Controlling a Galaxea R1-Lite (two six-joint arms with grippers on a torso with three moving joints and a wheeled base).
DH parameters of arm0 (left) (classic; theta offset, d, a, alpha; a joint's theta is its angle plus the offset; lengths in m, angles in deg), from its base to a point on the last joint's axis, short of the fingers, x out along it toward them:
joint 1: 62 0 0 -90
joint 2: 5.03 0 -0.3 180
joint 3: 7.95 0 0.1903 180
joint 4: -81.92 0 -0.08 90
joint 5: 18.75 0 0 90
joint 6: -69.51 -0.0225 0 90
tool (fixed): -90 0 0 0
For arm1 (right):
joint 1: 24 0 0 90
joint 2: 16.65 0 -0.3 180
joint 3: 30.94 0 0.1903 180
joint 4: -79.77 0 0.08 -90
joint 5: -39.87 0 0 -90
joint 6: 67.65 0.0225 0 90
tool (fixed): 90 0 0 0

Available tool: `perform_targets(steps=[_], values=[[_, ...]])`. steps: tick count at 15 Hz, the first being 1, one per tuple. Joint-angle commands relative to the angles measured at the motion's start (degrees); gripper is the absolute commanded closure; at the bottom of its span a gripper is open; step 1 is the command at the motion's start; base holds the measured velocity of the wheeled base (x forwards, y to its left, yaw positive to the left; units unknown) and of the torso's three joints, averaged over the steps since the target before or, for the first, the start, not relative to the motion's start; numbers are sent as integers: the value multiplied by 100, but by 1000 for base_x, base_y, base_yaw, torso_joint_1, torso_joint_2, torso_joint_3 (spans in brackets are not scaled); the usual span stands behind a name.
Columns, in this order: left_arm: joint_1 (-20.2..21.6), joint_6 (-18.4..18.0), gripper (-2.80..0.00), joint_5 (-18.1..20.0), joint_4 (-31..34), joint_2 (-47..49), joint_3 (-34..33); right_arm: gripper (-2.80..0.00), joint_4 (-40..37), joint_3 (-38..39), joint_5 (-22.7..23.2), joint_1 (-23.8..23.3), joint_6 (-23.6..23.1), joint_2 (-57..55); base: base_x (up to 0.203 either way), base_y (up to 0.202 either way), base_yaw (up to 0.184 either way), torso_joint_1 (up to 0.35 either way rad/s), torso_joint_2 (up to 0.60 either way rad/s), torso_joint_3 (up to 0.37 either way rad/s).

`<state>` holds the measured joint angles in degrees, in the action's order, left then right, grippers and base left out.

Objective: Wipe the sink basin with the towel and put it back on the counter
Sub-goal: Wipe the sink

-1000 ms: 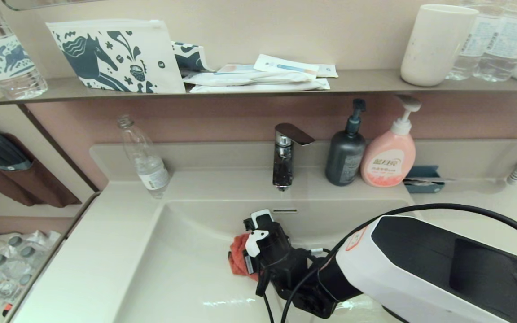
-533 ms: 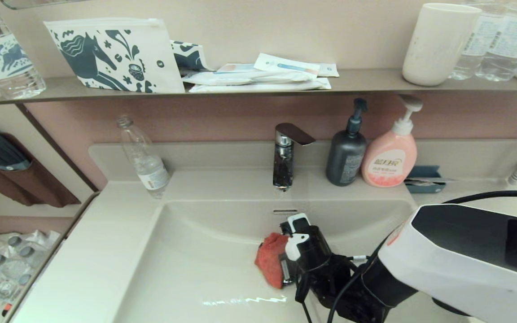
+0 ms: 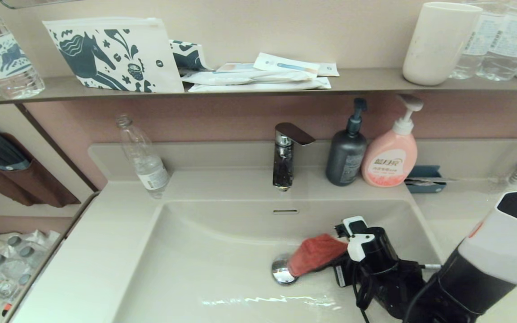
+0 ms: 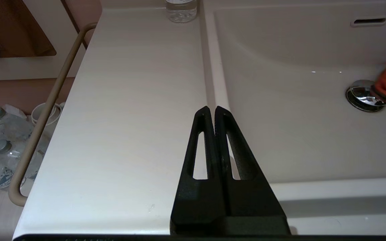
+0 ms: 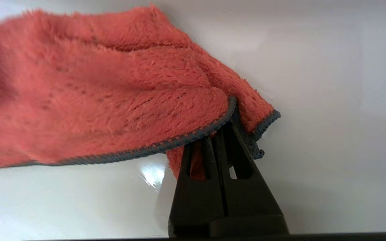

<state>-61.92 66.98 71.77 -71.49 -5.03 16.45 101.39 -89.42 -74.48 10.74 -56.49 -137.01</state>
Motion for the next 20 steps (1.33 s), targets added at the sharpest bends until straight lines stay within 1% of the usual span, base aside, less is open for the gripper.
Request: perform_targets(steps=[1,4,6,7,9,11,12,13,14,18,20], values=[[1,-1,0,0,3,9,2,0,57,502,102,-217,9,794,0,0,0,0,0,0],[1,-1,0,0,3,9,2,0,51,975,203,-481,10,1437,0,0,0,0,0,0],[1,-1,0,0,3,9,2,0,27,1126,217,-629,7,1835,0,0,0,0,0,0],[1,-1,0,0,3,9,2,0,17,1182,219,-777,-47,2038,0,0,0,0,0,0],[1,-1,0,0,3,9,2,0,13,1258,231,-1060,-327,2467,0,0,0,0,0,0],[1,-1,0,0,3,9,2,0,-70,1227,242,-1226,-470,2934,0,0,0,0,0,0],[1,-1,0,0,3,9,2,0,-257,1182,244,-1261,-502,3178,0,0,0,0,0,0],[1,-1,0,0,3,9,2,0,-567,1090,247,-1277,-515,3439,0,0,0,0,0,0],[1,-1,0,0,3,9,2,0,-1033,901,261,-1285,-510,3758,0,0,0,0,0,0],[1,-1,0,0,3,9,0,0,-3324,-323,326,-1287,-305,4714,0,0,0,0,0,0],[1,-1,0,0,3,9,2,0,-4080,-710,364,-1286,-243,4988,0,0,0,0,0,0]])
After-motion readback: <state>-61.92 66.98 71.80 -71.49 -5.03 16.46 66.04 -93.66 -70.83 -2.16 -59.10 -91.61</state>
